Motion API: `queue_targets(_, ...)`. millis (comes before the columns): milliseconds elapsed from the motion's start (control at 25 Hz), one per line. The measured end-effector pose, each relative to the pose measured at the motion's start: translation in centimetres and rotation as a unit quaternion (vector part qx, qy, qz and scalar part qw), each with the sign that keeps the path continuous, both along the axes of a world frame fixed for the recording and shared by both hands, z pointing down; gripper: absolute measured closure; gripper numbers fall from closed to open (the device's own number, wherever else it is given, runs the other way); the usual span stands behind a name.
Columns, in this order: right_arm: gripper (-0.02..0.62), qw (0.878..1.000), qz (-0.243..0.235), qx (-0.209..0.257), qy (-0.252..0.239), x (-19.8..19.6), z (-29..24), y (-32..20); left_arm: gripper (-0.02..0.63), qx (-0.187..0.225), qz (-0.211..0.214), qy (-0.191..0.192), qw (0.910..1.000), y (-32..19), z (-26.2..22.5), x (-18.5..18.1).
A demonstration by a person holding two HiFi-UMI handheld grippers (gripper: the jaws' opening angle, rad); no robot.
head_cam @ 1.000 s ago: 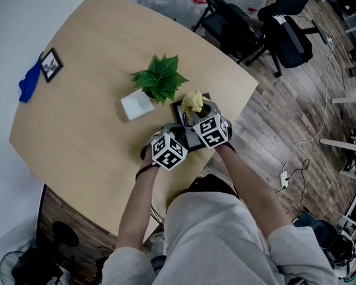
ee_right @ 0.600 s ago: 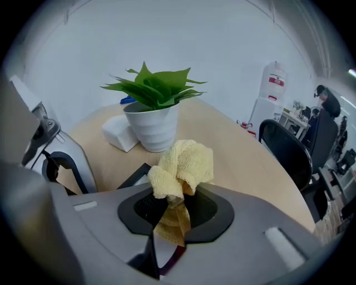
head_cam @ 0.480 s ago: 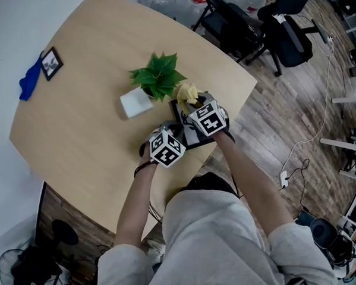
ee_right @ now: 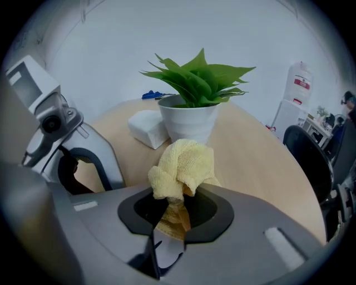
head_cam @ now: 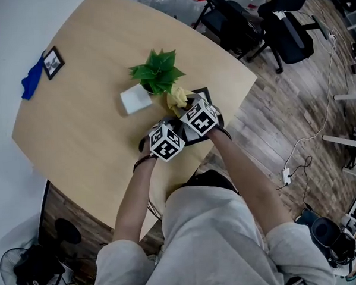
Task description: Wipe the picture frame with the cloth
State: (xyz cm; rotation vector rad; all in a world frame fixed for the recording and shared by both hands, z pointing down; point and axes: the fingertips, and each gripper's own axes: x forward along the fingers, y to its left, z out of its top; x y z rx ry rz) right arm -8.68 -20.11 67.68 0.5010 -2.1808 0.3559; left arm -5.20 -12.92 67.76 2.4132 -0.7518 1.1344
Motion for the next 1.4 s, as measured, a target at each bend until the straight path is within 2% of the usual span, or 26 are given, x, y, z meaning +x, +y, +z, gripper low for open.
queue_targets(360, 0.515, 0.998, -0.058, 0.003, 0.029, 1.2, 0.2, 2.7, 0.554, -0.002, 0.006, -0.01, 0.9999, 0.1, -0.1, 0.1)
queue_targets(720, 0.515, 0.998, -0.048, -0.001, 0.041, 3.7, 0.5, 4.8, 0.554, 0.004, 0.01, -0.02, 0.9997, 0.1, 0.1, 0.1)
queue_targets(1120, 0.514, 0.997, 0.043, -0.063, 0.019, 5.5, 0.4, 7.7, 0.554, 0.011, 0.028, -0.02, 0.9994, 0.2, 0.0, 0.0)
queue_targets(1280, 0.514, 0.994, 0.066, -0.091, 0.009, 5.4, -0.3, 9.1, 0.554, 0.011, 0.026, -0.016, 0.9995, 0.2, 0.0, 0.0)
queue_targets(1400, 0.515, 0.992, 0.078, -0.095, 0.002, 5.2, -0.6, 10.4, 0.554, 0.012, 0.024, -0.014, 0.9995, 0.3, 0.0, 0.1)
